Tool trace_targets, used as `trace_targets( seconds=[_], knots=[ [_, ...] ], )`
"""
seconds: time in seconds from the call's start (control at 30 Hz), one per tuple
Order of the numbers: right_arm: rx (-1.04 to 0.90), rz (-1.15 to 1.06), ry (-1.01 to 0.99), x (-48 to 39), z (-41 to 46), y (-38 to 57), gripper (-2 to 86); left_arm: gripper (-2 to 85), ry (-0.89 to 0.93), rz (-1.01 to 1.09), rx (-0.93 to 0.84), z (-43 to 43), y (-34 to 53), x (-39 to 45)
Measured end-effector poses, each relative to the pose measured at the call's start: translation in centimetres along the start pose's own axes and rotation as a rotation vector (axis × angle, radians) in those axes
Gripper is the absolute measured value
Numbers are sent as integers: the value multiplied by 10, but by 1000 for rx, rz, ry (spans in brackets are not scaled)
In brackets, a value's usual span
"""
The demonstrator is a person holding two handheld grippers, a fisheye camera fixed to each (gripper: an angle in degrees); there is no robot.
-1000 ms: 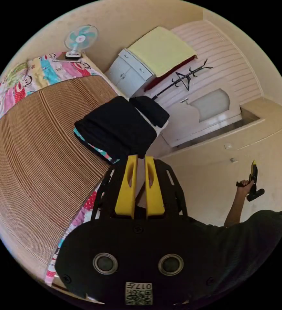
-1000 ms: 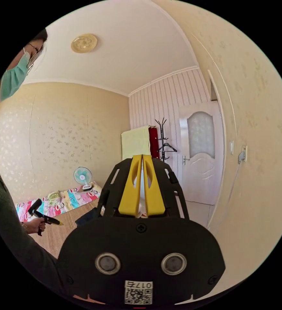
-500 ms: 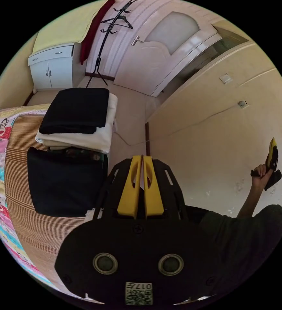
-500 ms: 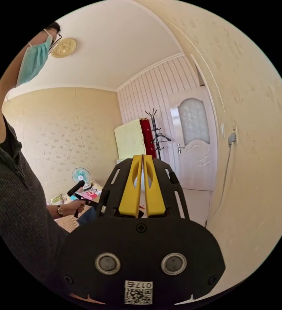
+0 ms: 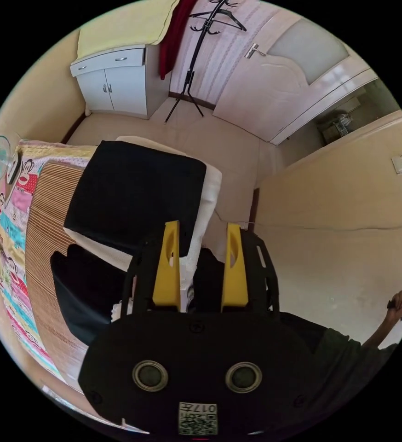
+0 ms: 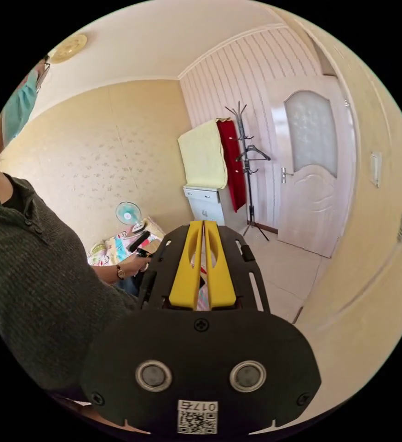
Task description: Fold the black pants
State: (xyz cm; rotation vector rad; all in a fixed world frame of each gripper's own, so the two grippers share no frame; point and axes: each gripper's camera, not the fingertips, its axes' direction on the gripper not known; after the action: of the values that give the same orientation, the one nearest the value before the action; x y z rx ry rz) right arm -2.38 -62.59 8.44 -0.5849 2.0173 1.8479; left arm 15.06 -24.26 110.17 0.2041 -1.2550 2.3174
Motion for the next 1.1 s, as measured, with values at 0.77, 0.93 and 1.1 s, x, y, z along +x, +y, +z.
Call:
trace_targets(
  seconds=[0.77, 0.93, 1.1],
  knots=[
    [-343, -209, -875, 13, 310, -307, 27, 84, -238, -74, -72, 240, 4, -93],
    [-359, -245, -938, 19, 390, -380, 36, 51, 87, -242, -37, 224, 12, -156],
    [-481, -288, -1131, 8, 489, -436, 60, 27, 478, -504, 354, 162, 69, -215]
  ],
)
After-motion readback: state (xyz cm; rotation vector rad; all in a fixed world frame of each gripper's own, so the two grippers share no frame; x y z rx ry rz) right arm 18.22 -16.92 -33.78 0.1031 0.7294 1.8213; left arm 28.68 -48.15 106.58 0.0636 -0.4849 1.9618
